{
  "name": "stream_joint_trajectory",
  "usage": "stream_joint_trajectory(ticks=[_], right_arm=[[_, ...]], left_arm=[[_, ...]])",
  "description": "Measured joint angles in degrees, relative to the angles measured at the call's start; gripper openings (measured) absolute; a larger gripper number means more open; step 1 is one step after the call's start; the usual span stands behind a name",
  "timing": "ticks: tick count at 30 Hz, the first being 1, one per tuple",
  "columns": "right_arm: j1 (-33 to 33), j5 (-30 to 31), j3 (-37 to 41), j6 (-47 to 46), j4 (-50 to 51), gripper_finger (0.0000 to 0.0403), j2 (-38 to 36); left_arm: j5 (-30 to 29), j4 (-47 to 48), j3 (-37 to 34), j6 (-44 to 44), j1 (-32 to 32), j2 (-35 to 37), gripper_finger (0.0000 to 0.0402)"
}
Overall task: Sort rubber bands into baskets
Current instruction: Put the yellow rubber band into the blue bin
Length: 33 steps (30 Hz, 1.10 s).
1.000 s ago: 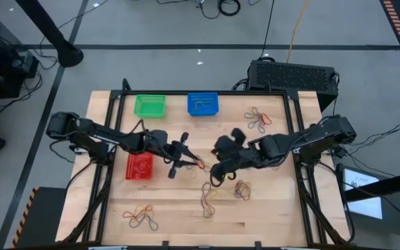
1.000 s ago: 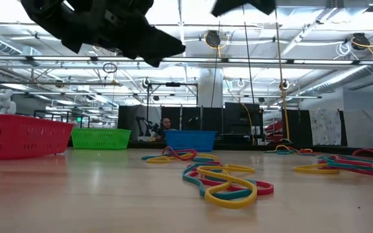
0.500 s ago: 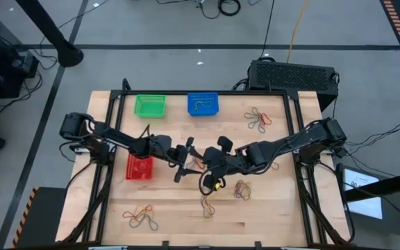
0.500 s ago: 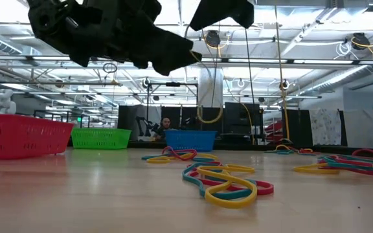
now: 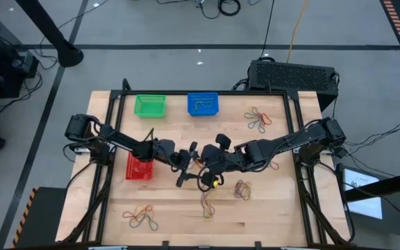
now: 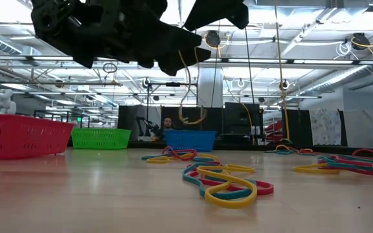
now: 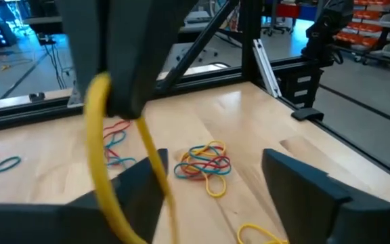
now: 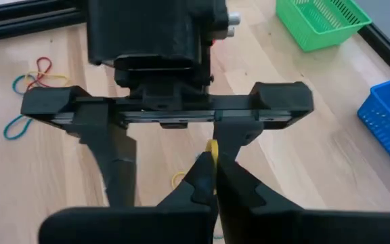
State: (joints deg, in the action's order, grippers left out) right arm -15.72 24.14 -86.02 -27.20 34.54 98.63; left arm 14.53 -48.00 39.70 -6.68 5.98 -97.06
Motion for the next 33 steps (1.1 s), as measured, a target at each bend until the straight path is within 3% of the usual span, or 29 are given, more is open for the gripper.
stream_joint_trajectory(ticks=[3,9,16,23,27,33], right_arm=[[0.0,0.0,0.0,0.0,0.0,0.0000,0.0],[0.0,-0.3,0.0,0.4,0.7,0.0000,0.0],[0.0,-0.3,0.0,2.5,1.7,0.0010,0.0],[0.0,0.1,-0.1,5.0,7.7,0.0079,-0.4],[-0.5,2.8,0.2,-2.6,16.9,0.0113,0.2],[-2.1,10.3,8.0,-10.2,16.5,0.0133,0.7]], left_arm=[[0.0,0.6,0.0,-0.1,-0.2,0.0,0.0177],[0.0,2.7,0.0,1.0,-1.9,0.0,0.0017],[0.0,3.9,0.0,3.4,-3.2,0.8,0.0004],[-4.7,15.6,0.0,2.7,-5.1,7.9,0.0003],[-11.1,24.8,0.0,-0.8,-8.4,13.9,0.0002],[-11.7,26.2,2.3,-6.1,-17.7,17.5,0.0001]])
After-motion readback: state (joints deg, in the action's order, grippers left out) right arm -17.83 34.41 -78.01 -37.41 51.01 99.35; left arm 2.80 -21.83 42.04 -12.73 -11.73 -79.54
